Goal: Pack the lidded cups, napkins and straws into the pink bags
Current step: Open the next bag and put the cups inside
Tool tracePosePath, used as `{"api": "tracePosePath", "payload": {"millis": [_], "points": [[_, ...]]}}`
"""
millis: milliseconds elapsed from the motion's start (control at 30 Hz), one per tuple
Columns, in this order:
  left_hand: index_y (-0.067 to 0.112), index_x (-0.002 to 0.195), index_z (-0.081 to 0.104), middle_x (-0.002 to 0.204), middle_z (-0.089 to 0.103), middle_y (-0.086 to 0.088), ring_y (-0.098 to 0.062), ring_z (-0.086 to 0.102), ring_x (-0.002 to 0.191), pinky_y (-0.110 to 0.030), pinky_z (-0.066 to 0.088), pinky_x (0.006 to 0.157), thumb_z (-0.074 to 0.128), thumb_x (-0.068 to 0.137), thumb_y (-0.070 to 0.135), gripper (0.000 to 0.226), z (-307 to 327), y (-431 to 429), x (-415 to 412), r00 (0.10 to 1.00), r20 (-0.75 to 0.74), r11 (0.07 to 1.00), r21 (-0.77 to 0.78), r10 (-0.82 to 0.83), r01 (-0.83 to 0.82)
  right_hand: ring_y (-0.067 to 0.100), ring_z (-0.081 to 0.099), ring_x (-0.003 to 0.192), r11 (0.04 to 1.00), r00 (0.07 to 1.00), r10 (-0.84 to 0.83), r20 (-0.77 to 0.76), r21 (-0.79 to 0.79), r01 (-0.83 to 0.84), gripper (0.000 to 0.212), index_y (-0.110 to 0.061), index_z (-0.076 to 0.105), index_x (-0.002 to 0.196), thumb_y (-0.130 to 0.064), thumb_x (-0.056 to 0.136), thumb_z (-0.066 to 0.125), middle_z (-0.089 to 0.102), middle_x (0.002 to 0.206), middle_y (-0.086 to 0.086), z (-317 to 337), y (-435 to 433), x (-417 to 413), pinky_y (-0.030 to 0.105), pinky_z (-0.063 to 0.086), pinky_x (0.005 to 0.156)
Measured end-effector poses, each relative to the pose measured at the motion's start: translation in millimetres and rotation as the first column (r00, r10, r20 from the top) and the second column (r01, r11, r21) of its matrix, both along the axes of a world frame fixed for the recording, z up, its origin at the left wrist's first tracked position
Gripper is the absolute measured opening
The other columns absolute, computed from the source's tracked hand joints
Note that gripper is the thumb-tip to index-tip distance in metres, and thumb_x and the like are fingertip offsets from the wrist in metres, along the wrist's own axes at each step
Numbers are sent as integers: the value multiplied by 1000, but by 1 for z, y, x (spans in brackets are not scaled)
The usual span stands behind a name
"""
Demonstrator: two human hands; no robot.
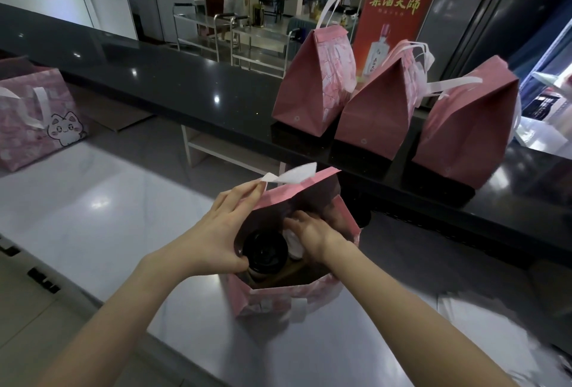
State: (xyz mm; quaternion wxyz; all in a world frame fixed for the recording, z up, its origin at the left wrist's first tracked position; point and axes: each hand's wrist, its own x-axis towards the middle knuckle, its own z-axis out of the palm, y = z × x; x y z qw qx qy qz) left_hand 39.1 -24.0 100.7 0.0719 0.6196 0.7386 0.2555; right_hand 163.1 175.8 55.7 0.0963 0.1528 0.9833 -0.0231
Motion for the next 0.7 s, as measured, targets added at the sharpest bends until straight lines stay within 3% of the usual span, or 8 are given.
{"api": "tracePosePath", "payload": {"millis": [133, 300, 367, 433, 500, 533, 600, 700], "points": [[37, 153, 4, 150, -5, 33, 1, 2, 139, -12, 33, 99, 71, 67, 32, 109, 0, 0, -3, 999, 51, 998, 62, -13, 10, 31, 26, 138, 998, 995, -26, 93, -49, 31, 75, -22, 34, 143, -18, 79, 72, 31, 148, 8, 11, 0, -10, 39, 24, 115], [47, 149, 8, 141, -1, 45, 6, 6, 132, -27, 27, 111, 67, 74, 43, 95, -7, 3, -7, 992, 124, 995, 90, 21, -33, 31, 46, 127, 996, 988, -68, 135, -51, 75, 55, -21, 37, 142, -33, 92, 56, 49, 138, 9, 40, -9, 2, 39, 37, 106], [48, 148, 12, 143, 5, 41, 4, 10, 132, -28, 29, 110, 63, 75, 50, 90, -11, 3, -10, 991, 130, 993, 110, 39, -54, 24, 51, 121, 990, 994, -113, -1, -80, 112, 51, -24, 44, 138, -37, 91, 58, 52, 135, 2, 59, -18, 19, 33, 42, 100], [47, 148, 18, 143, 14, 36, -1, 18, 132, -24, 31, 106, 60, 74, 56, 86, -14, 2, -12, 989, 135, 984, 155, 65, -85, 14, 55, 109, 984, 983, -103, -152, -158, 79, 35, -28, 60, 121, -43, 90, 58, 59, 121, -6, 76, -28, 40, 27, 46, 90], [45, 148, 24, 141, 22, 31, -2, 26, 129, -20, 29, 102, 61, 76, 57, 82, -17, 2, -15, 985, 145, 973, 199, 90, -118, 1, 54, 99, 968, 972, -116, -203, -244, 65, 31, -33, 66, 108, -54, 90, 52, 58, 105, -17, 88, -42, 64, 20, 43, 83], [43, 148, 27, 141, 26, 27, -3, 29, 128, -21, 29, 102, 62, 79, 56, 78, -19, 2, -16, 982, 157, 968, 211, 104, -136, -2, 52, 95, 966, 969, -114, -220, -251, 56, 34, -35, 66, 105, -59, 88, 48, 57, 100, -20, 89, -48, 74, 18, 40, 84], [39, 148, 32, 142, 32, 19, -5, 35, 126, -24, 33, 103, 63, 86, 48, 70, -20, 2, -17, 971, 197, 958, 223, 137, -180, -2, 48, 100, 983, 967, -80, -242, -178, 37, 41, -39, 63, 110, -67, 84, 46, 59, 103, -19, 85, -54, 90, 24, 30, 102], [35, 146, 37, 136, 42, 11, -10, 46, 117, -25, 40, 94, 57, 94, 34, 56, -19, 2, -17, 955, 224, 943, 226, 195, -245, 5, 44, 117, 995, 962, -91, -258, -71, 75, 28, -39, 62, 116, -45, 89, 59, 60, 113, -15, 73, -61, 101, 35, 8, 117]]}}
